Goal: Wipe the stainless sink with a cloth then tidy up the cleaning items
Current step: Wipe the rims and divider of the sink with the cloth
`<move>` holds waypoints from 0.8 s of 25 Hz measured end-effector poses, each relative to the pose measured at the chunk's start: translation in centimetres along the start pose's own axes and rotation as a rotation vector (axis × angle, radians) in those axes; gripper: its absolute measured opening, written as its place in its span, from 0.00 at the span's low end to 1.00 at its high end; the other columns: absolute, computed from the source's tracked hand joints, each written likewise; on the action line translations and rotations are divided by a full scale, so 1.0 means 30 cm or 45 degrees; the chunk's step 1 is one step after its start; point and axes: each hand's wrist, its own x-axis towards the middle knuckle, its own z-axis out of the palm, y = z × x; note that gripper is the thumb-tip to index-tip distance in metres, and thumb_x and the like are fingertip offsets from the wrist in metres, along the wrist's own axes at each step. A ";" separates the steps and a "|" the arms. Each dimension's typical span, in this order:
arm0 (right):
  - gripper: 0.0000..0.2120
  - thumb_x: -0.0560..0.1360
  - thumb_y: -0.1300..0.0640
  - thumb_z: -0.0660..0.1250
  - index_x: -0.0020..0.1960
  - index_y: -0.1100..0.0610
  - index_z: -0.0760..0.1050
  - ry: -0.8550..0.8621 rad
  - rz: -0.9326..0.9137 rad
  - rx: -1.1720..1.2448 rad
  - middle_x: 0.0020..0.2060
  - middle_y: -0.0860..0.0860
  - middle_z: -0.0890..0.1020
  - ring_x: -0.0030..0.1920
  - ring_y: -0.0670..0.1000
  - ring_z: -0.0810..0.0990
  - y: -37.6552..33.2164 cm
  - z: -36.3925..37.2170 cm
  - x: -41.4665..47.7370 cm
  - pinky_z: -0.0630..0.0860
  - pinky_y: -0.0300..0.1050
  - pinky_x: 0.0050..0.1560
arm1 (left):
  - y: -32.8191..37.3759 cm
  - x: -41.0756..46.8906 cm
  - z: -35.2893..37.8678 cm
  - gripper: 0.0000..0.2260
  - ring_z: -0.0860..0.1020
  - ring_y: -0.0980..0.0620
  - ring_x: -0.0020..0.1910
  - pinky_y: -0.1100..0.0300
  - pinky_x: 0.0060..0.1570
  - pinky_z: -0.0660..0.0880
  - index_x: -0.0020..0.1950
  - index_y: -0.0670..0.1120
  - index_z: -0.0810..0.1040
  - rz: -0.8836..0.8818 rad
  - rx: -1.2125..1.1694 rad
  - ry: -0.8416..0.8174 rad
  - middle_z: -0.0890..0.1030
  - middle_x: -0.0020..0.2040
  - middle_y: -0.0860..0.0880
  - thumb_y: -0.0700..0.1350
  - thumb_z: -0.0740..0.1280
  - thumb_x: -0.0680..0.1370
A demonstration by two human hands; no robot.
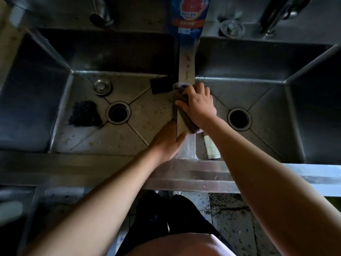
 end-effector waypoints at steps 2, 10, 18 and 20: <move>0.22 0.73 0.40 0.62 0.59 0.55 0.68 -0.033 -0.009 -0.005 0.58 0.58 0.68 0.58 0.60 0.66 0.003 -0.006 0.023 0.66 0.57 0.58 | 0.009 0.045 0.009 0.27 0.65 0.48 0.68 0.65 0.62 0.57 0.73 0.44 0.56 -0.037 -0.126 0.130 0.65 0.70 0.44 0.52 0.60 0.78; 0.22 0.73 0.40 0.62 0.59 0.55 0.69 0.095 0.072 0.112 0.58 0.59 0.68 0.58 0.61 0.66 0.013 0.013 0.151 0.67 0.55 0.57 | 0.017 0.139 0.009 0.28 0.65 0.64 0.64 0.76 0.59 0.60 0.73 0.52 0.53 0.035 -0.674 0.137 0.64 0.67 0.54 0.53 0.60 0.76; 0.22 0.74 0.41 0.62 0.61 0.54 0.67 0.074 0.045 0.126 0.61 0.58 0.66 0.60 0.59 0.65 0.042 -0.016 0.317 0.67 0.53 0.59 | 0.000 0.149 0.036 0.31 0.61 0.52 0.70 0.56 0.71 0.58 0.74 0.47 0.53 -0.121 -0.723 0.123 0.60 0.72 0.45 0.53 0.55 0.73; 0.22 0.73 0.42 0.62 0.61 0.54 0.68 0.070 0.045 0.143 0.61 0.58 0.66 0.60 0.59 0.65 0.036 -0.011 0.272 0.67 0.54 0.59 | -0.001 0.144 0.035 0.31 0.59 0.53 0.70 0.58 0.71 0.57 0.74 0.47 0.51 -0.126 -0.714 0.114 0.59 0.73 0.45 0.53 0.55 0.73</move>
